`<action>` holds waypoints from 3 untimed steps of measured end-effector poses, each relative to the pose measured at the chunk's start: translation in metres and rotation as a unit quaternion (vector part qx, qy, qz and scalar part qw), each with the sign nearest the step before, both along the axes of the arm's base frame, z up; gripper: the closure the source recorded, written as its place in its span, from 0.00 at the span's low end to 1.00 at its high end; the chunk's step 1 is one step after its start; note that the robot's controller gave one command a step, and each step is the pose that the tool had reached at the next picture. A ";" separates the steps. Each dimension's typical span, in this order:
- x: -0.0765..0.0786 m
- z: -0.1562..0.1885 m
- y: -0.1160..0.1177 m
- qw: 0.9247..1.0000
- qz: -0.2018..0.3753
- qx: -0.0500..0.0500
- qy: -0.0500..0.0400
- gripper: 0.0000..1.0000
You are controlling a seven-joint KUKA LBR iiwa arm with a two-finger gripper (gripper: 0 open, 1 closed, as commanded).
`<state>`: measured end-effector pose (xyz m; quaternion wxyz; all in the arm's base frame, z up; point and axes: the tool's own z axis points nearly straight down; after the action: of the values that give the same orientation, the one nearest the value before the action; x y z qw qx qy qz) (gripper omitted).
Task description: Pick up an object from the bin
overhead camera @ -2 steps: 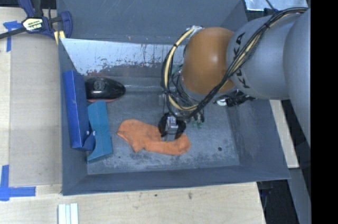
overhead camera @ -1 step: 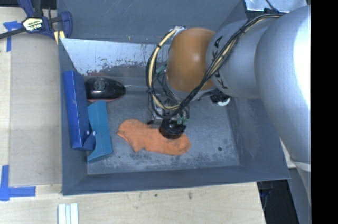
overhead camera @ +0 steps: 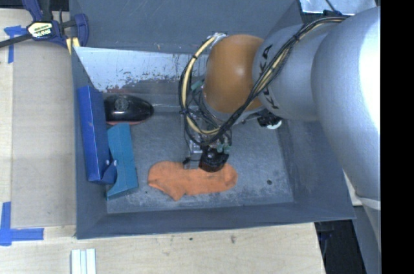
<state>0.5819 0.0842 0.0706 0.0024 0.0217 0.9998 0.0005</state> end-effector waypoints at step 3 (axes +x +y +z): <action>-0.012 0.002 -0.060 1.000 0.026 -0.001 -0.001 1.00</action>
Offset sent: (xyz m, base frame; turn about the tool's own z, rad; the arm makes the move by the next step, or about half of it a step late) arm -0.0570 -0.0380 0.0072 -0.1015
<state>0.5701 0.0245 0.0724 0.0033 -0.0046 1.0000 -0.0002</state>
